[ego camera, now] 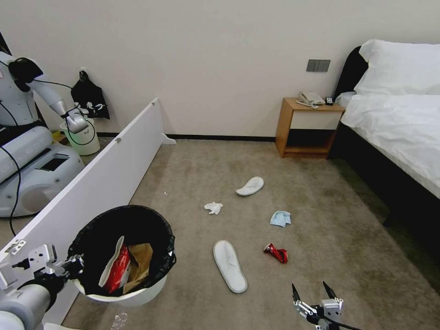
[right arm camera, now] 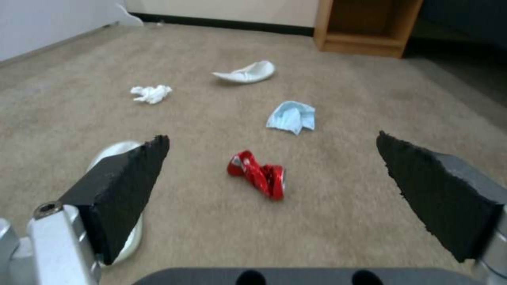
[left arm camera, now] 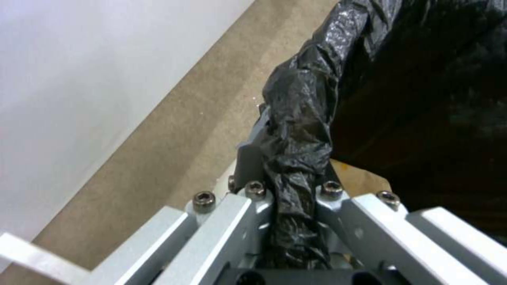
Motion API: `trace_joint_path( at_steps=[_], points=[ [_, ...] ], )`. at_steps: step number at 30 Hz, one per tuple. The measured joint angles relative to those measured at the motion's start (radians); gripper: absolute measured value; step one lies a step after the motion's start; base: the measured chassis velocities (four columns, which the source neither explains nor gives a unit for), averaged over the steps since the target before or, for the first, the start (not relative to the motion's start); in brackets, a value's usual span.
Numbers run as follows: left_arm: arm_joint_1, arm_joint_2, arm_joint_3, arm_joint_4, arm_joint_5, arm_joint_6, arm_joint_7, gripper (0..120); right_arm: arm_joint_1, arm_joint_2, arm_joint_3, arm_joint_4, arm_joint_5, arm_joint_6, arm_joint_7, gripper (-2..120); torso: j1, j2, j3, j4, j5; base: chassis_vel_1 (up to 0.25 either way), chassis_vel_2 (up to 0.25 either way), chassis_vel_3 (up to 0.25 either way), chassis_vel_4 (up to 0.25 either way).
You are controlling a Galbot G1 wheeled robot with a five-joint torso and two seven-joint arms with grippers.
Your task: Pick up the trash bin, then pick up the garbage from the floor and place it into the trash bin.
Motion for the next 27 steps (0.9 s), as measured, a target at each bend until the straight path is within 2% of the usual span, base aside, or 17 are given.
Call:
trace_joint_path(
  at_steps=[6, 27],
  points=[
    [-0.004, 0.004, 0.001, -0.003, -0.001, -0.002, 0.001, 3, -0.001, 0.000, -0.006, -0.006, -0.014, 0.000, -0.002, 100, 0.000, 0.000, 0.000, -0.0003, 0.0000, -0.080, 0.072, 0.096, -0.077],
    [-0.005, 0.003, -0.002, -0.005, -0.002, -0.002, 0.000, 3, 0.004, -0.019, -0.012, -0.018, -0.008, -0.002, -0.004, 100, 0.000, 0.000, 0.000, -0.0002, 0.0001, 0.000, 0.000, 0.000, 0.000]
  ],
)
